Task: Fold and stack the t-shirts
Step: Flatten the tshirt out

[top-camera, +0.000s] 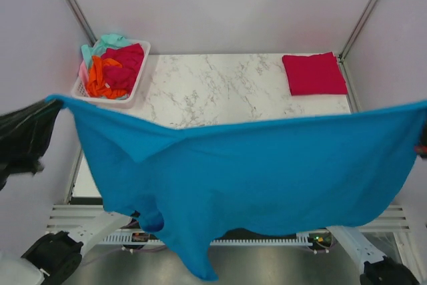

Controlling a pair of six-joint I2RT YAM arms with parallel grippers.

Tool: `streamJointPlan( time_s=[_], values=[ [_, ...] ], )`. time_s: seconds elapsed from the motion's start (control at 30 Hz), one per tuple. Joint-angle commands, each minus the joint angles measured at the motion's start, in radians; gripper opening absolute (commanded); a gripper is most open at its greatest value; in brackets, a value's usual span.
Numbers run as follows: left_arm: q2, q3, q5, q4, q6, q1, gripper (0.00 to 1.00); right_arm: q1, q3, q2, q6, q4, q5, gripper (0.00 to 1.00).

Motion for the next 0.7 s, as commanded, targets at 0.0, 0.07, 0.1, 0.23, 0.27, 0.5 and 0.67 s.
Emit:
streamJointPlan(
  time_s=[0.0,0.07,0.1,0.23,0.27,0.5,0.67],
  values=[
    [0.215,-0.081,-0.257,-0.013,0.092,0.004,0.02,0.004,-0.038,0.355,-0.042,-0.129,0.166,0.0],
    [0.353,-0.097,-0.348,-0.031,0.141,0.004,0.02,0.003,-0.08,0.498,-0.027,-0.124,0.166,0.0],
    [0.411,-0.123,-0.421,-0.044,0.158,0.007,0.02,0.003,-0.132,0.545,-0.013,-0.1,0.164,0.0],
    [0.703,-0.149,-0.337,-0.085,0.151,0.171,0.02,0.001,-0.276,0.746,0.033,-0.002,0.17,0.0],
    [0.823,-0.155,-0.301,-0.085,0.103,0.246,0.06,0.0,-0.299,0.813,0.037,0.017,0.178,0.0],
    [1.218,-0.031,-0.244,-0.165,0.029,0.312,0.73,-0.026,-0.362,1.055,0.025,0.095,0.198,0.92],
    [1.185,-0.083,-0.258,-0.159,-0.004,0.312,0.73,-0.025,-0.41,1.024,0.007,0.147,0.137,0.96]
  ],
)
